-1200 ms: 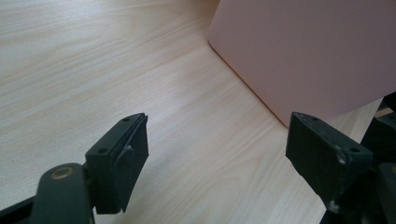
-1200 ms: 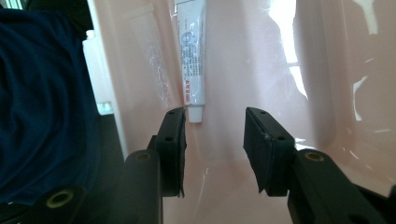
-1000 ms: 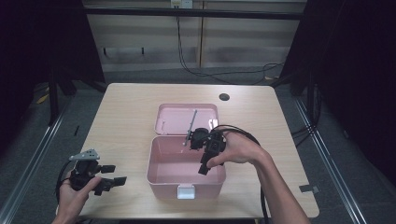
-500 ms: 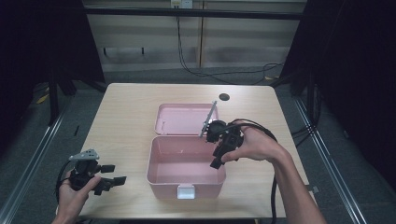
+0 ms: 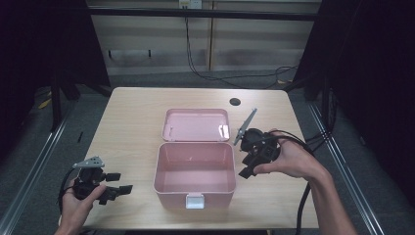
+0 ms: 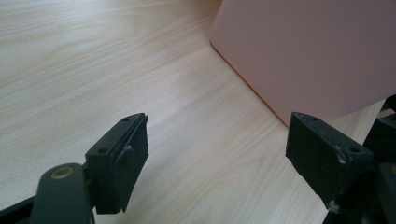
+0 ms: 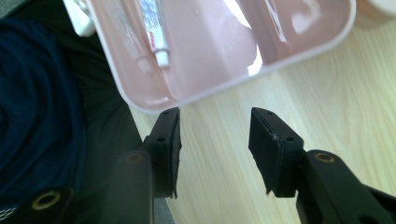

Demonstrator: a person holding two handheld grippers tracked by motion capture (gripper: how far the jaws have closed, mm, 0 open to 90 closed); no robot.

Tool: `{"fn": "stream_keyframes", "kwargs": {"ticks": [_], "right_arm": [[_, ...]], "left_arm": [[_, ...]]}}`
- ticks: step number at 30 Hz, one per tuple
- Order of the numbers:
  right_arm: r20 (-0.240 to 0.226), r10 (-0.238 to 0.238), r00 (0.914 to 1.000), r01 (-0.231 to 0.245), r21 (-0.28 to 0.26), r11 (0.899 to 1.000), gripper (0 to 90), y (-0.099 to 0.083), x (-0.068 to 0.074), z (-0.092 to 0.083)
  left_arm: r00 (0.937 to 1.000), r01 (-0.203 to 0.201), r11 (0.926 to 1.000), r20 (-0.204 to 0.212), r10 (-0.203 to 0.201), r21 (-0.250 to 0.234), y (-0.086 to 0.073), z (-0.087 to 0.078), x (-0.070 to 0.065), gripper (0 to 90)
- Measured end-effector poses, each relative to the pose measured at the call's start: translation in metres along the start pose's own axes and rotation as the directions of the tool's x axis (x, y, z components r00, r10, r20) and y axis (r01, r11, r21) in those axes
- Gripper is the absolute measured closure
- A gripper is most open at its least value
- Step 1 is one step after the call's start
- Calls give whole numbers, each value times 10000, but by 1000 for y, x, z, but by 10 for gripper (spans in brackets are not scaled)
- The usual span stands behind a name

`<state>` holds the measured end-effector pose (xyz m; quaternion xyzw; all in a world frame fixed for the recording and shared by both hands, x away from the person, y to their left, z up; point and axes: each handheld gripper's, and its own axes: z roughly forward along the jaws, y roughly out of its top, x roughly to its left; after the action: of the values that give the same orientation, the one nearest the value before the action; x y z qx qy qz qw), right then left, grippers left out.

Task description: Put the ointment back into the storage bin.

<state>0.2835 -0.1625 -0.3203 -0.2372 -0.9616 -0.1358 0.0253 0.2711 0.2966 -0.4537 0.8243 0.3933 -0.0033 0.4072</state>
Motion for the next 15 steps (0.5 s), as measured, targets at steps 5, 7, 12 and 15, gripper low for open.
{"fn": "stream_keyframes", "kwargs": {"ticks": [5, 7, 12, 15], "right_arm": [[41, 495, 9988, -494, -225, 9985, 545, -19, -8, 5], [63, 796, 9968, -794, -232, 9966, 542, -27, -11, 8], [111, 1366, 9906, -1361, -336, 9901, 539, -41, -16, 18], [187, 1880, 9820, -1868, -532, 9810, 537, -52, -21, 23]], "left_arm": [[10000, 39, 10000, 27, -39, -9, 0, 1, 0, 210], [10000, 17, 10000, 31, -17, 10, 0, 1, 0, 210], [10000, 36, 10000, 41, -36, -6, 0, 1, 0, 210], [10000, 46, 10000, 24, -46, -19, 0, 1, 0, 210]]}}
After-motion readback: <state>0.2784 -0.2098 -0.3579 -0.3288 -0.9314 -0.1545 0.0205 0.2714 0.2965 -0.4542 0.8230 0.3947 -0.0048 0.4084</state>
